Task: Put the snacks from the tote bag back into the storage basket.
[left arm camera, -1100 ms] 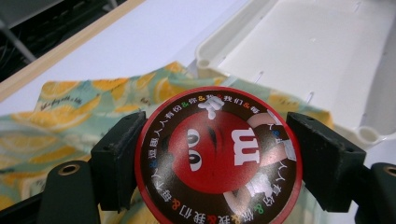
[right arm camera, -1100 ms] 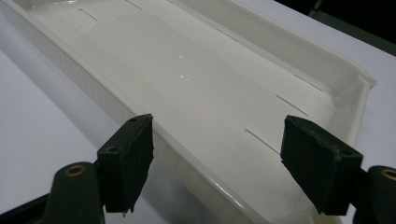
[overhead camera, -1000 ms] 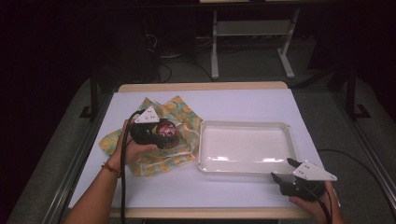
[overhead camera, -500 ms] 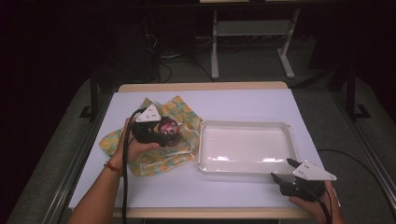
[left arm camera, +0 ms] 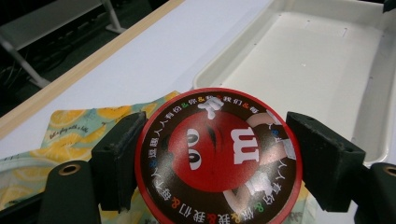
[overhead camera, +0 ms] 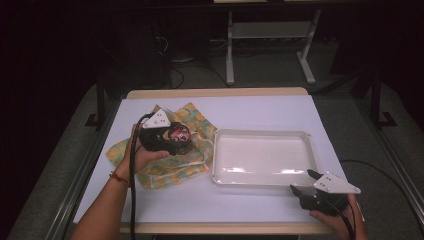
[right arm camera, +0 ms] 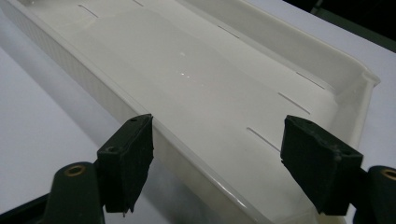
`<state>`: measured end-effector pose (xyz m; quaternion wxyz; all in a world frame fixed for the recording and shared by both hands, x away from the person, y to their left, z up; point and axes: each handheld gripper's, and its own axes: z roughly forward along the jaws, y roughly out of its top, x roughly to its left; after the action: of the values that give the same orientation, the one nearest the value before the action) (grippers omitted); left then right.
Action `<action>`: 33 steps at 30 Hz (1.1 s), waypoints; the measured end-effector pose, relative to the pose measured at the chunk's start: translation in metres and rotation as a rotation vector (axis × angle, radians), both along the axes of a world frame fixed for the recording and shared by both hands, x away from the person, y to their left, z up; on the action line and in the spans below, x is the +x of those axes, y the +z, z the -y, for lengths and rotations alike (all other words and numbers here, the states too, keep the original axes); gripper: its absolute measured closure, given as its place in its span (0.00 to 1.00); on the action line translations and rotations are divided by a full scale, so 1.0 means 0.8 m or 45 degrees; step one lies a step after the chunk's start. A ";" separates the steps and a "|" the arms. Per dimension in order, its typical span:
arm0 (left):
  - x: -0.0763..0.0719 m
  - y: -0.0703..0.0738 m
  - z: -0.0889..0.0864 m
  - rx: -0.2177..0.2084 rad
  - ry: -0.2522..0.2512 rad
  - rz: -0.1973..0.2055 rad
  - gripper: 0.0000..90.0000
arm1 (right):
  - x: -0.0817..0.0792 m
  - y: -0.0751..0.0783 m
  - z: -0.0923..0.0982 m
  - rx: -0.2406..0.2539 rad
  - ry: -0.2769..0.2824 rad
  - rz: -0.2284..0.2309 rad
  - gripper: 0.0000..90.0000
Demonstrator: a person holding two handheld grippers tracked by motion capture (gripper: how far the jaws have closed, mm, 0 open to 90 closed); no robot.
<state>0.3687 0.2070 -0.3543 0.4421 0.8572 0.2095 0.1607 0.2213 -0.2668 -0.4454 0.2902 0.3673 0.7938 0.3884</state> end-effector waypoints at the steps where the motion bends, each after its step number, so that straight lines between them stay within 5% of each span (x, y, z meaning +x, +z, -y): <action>1: 0.000 0.001 0.001 0.001 -0.006 0.003 0.26 | 0.000 0.000 0.000 0.000 0.000 0.000 0.28; 18: 0.001 0.014 0.027 -0.018 -0.105 0.026 0.26 | 0.000 0.000 0.000 0.001 -0.001 0.000 0.28; 33: 0.010 0.008 0.054 -0.031 -0.169 0.025 0.26 | 0.000 0.000 0.000 0.000 0.000 -0.005 0.28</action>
<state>0.3765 0.1640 -0.3475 0.4642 0.8622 0.1500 0.1367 0.2211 -0.2669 -0.4458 0.2889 0.3679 0.7943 0.3876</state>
